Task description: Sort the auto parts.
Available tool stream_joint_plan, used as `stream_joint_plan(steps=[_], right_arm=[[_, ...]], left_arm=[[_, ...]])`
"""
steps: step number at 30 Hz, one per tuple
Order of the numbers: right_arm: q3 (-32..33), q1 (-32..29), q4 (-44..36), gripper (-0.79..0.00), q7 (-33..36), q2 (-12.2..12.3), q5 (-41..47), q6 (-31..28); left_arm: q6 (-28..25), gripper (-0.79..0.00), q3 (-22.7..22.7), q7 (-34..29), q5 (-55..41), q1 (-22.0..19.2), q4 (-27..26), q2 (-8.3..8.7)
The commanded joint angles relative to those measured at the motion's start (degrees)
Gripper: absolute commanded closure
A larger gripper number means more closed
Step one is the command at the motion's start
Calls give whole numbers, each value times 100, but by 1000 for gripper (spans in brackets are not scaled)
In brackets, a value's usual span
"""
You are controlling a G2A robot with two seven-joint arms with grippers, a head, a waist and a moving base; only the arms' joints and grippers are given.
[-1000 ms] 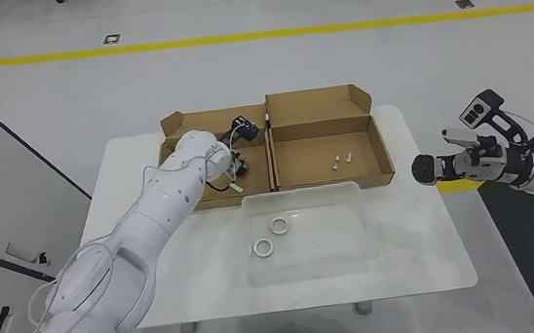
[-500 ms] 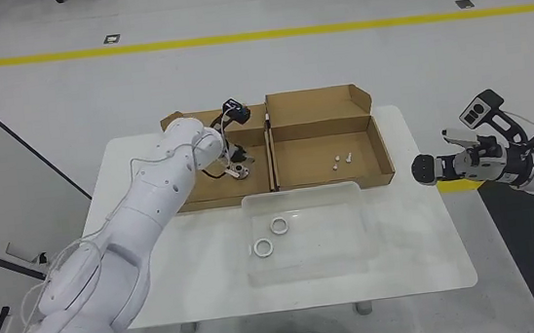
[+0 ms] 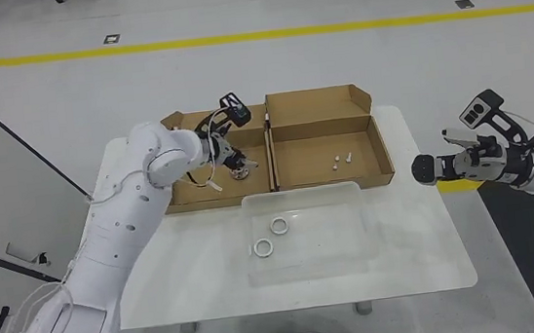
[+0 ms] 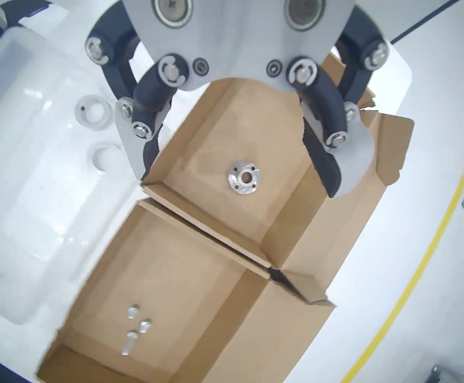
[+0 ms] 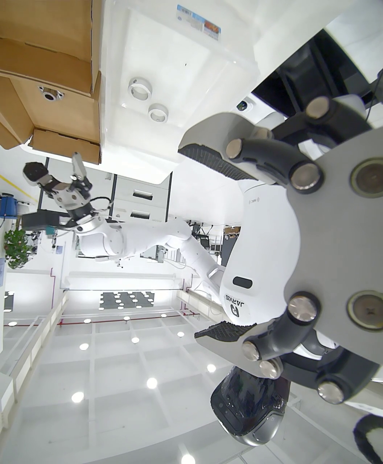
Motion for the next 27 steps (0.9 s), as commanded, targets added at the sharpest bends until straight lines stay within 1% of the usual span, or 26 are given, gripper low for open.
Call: stream_joint_plan(steps=[1, 2, 5, 6, 11, 23, 24, 25, 27], right_arm=[[0, 0, 0, -785, 0, 0, 0, 0], [0, 0, 0, -785, 0, 0, 0, 0], [0, 0, 0, -785, 0, 0, 0, 0], [0, 0, 0, -785, 0, 0, 0, 0], [0, 0, 0, -785, 0, 0, 0, 0], [0, 0, 0, -785, 0, 0, 0, 0], [0, 0, 0, -785, 0, 0, 0, 0], [0, 0, 0, -785, 0, 0, 0, 0], [0, 0, 0, -785, 0, 0, 0, 0]], left_arm=[[-246, -785, -179, -250, -195, 305, -575, 83], [-364, -785, -251, -400, -315, 462, -854, 127], [-461, -785, -332, -661, -624, 686, -1235, 193], [-433, -785, -273, -688, -732, 781, -1373, 224], [-272, -785, -80, -849, -975, 855, -1546, 343], [-290, -785, -60, -802, -997, 870, -1586, 340], [-317, -785, -5, -707, -962, 906, -1672, 339], [-389, -785, 112, -732, -863, 925, -1757, 338], [-341, -785, 405, -781, -644, 871, -1899, 336]])
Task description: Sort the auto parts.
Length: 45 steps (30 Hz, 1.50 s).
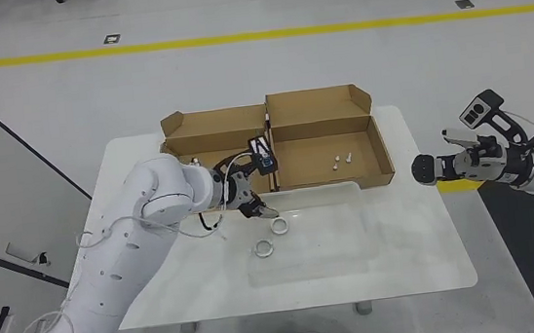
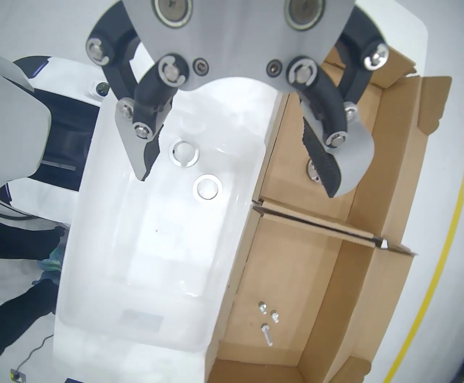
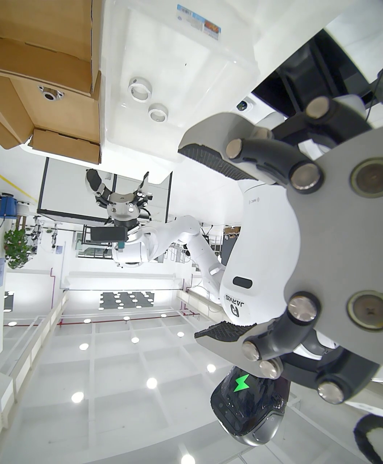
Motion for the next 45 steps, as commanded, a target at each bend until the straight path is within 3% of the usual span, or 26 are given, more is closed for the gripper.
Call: stream_joint_plan(steps=[1, 12, 15, 16, 19, 21, 30, 45], right_arm=[[0, 0, 0, -785, 0, 0, 0, 0], [0, 0, 0, -785, 0, 0, 0, 0], [0, 0, 0, -785, 0, 0, 0, 0], [0, 0, 0, -785, 0, 0, 0, 0], [0, 0, 0, -785, 0, 0, 0, 0], [0, 0, 0, -785, 0, 0, 0, 0], [0, 0, 0, -785, 0, 0, 0, 0], [0, 0, 0, -785, 0, 0, 0, 0]], left_arm=[[64, -785, 349, -66, 194, -87, -135, -2], [689, -785, 2389, -691, 566, -1257, -262, 33], [728, -656, 2677, -730, 438, -1483, -167, 38], [745, -640, 2750, -747, 413, -1542, -135, 43], [748, -443, 2887, -750, 263, -1654, -89, 55], [746, -382, 2983, -747, 223, -1686, -82, 62], [613, -351, 3325, -575, 386, -1707, 352, -13], [586, -329, 3831, -123, 1226, -2024, 1435, -478]])
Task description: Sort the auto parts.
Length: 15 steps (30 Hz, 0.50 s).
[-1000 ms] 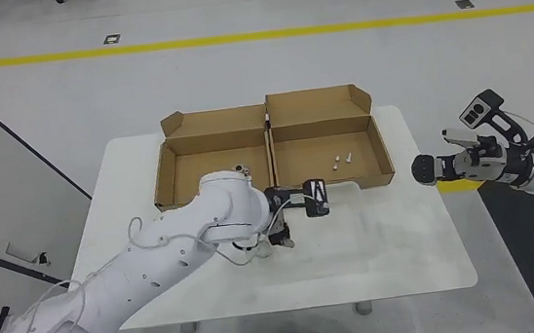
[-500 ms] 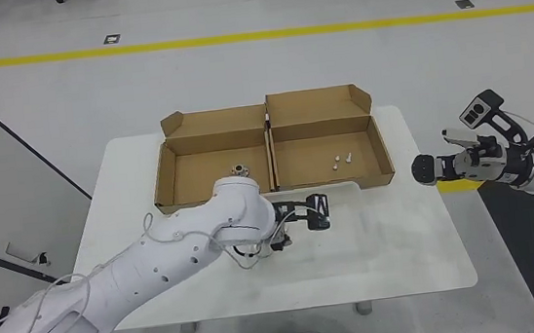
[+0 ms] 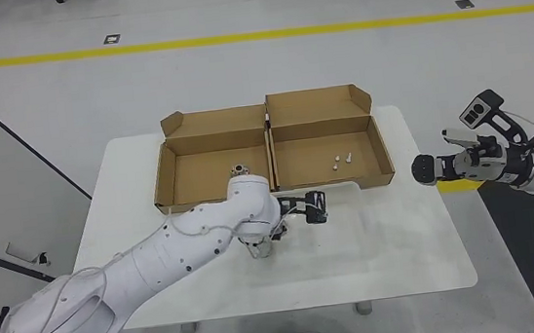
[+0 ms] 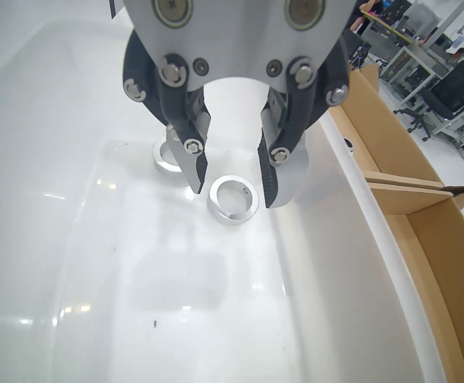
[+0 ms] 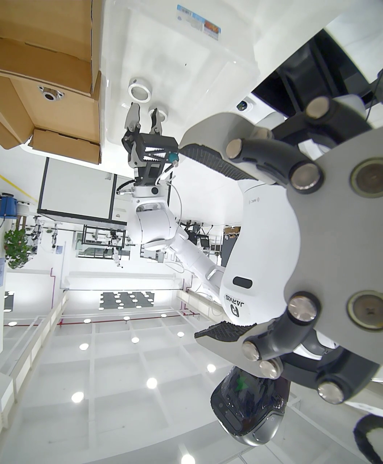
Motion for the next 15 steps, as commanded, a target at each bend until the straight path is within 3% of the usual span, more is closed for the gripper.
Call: stream_joint_plan(steps=[1, 15], right_arm=[[0, 0, 0, -785, 0, 0, 0, 0], [0, 0, 0, -785, 0, 0, 0, 0]], left_arm=[[47, -326, 31, 4, 110, -42, 119, -51], [53, -286, 207, 10, 350, -96, 641, -361]])
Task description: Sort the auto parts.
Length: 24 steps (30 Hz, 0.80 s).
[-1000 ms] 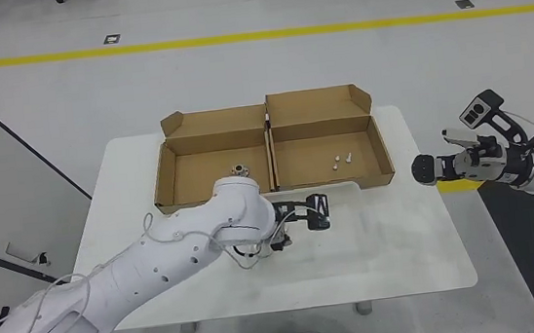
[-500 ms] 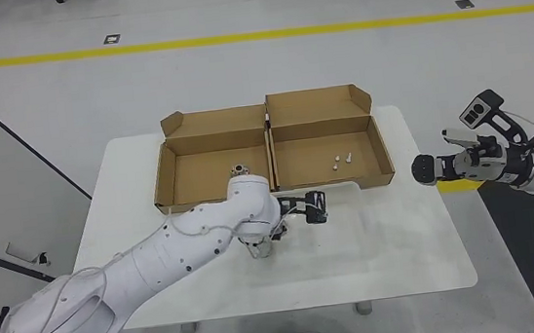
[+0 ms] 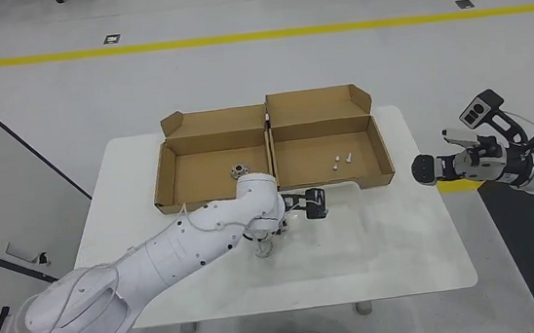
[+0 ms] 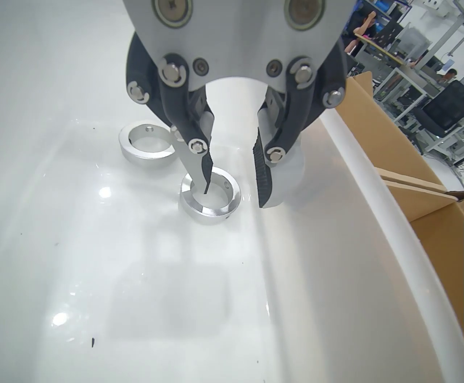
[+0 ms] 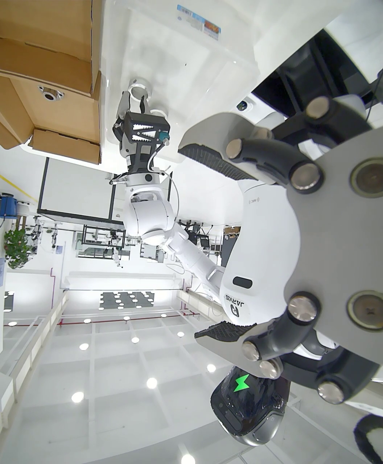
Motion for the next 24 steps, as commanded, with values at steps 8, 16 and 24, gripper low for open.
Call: stream_joint_plan(steps=[8, 16, 24], right_arm=[[0, 0, 0, -785, 0, 0, 0, 0], [0, 0, 0, -785, 0, 0, 0, 0], [0, 0, 0, -785, 0, 0, 0, 0]], left_arm=[[-141, -305, 26, 8, -12, 37, 178, -116], [-440, -326, 2, -68, -426, 37, 279, -181], [-493, -320, 265, -15, -1004, -231, 338, -171]])
